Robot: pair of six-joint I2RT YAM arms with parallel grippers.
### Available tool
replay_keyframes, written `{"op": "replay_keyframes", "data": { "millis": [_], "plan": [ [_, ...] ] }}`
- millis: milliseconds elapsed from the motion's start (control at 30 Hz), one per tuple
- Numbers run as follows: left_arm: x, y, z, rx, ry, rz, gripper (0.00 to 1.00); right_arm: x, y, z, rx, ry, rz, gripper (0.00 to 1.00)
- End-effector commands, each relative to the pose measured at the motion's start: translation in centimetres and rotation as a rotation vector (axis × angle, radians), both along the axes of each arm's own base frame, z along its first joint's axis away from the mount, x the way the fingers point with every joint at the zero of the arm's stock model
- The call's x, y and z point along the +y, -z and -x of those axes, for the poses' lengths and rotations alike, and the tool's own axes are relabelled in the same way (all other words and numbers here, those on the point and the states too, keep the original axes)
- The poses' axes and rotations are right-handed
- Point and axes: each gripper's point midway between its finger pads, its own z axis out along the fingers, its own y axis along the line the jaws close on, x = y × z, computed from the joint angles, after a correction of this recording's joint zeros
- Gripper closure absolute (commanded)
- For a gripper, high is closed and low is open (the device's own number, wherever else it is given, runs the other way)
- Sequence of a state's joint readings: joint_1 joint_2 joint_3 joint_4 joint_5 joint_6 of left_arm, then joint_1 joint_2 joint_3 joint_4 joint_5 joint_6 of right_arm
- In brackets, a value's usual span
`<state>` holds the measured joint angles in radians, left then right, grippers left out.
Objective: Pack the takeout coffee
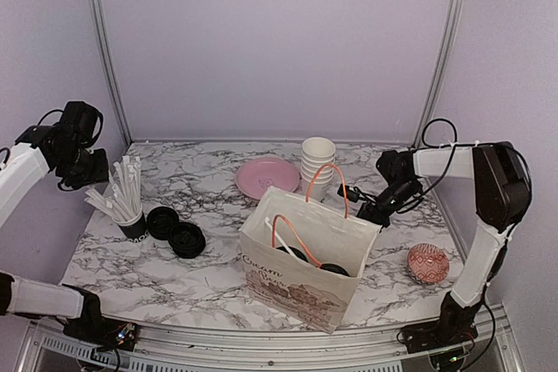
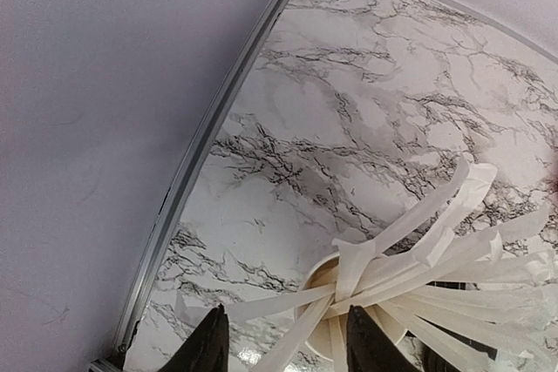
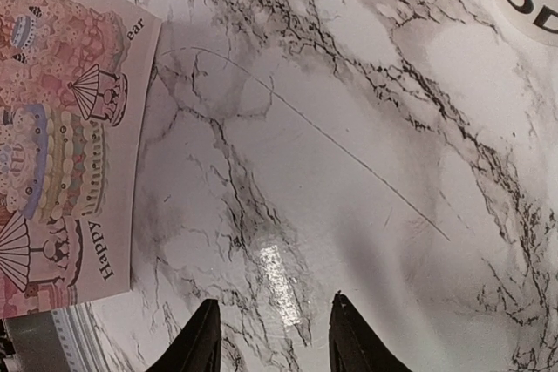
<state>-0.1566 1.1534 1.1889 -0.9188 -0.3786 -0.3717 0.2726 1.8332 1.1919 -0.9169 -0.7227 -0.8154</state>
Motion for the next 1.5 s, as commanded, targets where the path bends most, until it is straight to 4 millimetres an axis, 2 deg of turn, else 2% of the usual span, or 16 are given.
{"op": "replay_keyframes", "data": {
  "millis": [0, 167, 300, 400, 500, 700, 800, 967, 1267, 1367, 1467],
  "plan": [
    [-0.8, -0.2, -2.2, -0.063, 0.051, 0.083, 0.55, 0.2, 0.4, 0.3, 0.008, -0.013, 0.007, 0.59],
    [-0.4, 0.2, -3.8, -0.079, 0.060, 0.099, 0.59, 0.1, 0.6, 0.4, 0.012, -0.014, 0.013, 0.59],
    [-0.1, 0.4, -4.4, -0.080, 0.054, 0.100, 0.61, 0.1, 0.9, 0.4, 0.020, -0.015, 0.017, 0.59],
    [0.3, 0.6, -4.8, -0.081, 0.046, 0.086, 0.67, 0.1, 1.0, 0.5, 0.024, -0.017, 0.020, 0.60],
    [0.2, 0.8, -5.2, -0.080, 0.049, 0.084, 0.69, 0.1, 1.1, 0.5, 0.026, -0.018, 0.021, 0.60],
    [0.1, 1.2, -5.7, -0.072, 0.058, 0.087, 0.84, 0.1, 1.4, 0.6, 0.034, -0.022, 0.026, 0.61],
    [0.1, 0.6, -5.7, -0.086, 0.065, 0.085, 0.92, 0.1, 1.4, 0.6, 0.035, -0.022, 0.028, 0.61],
    [-0.4, -2.8, -4.6, -0.152, 0.080, 0.113, 1.00, 0.2, 1.6, 0.6, 0.040, -0.023, 0.030, 0.62],
    [0.1, -12.4, -1.6, -0.334, 0.076, 0.091, 1.00, 0.5, 1.9, 0.8, 0.046, -0.034, 0.042, 0.62],
    [0.2, -13.9, -1.1, -0.345, 0.078, 0.082, 1.00, 0.6, 2.1, 1.0, 0.052, -0.041, 0.046, 0.62],
    [0.2, -14.3, -0.7, -0.349, 0.085, 0.082, 1.00, 0.8, 2.1, 1.0, 0.052, -0.045, 0.048, 0.62]
  ]
}}
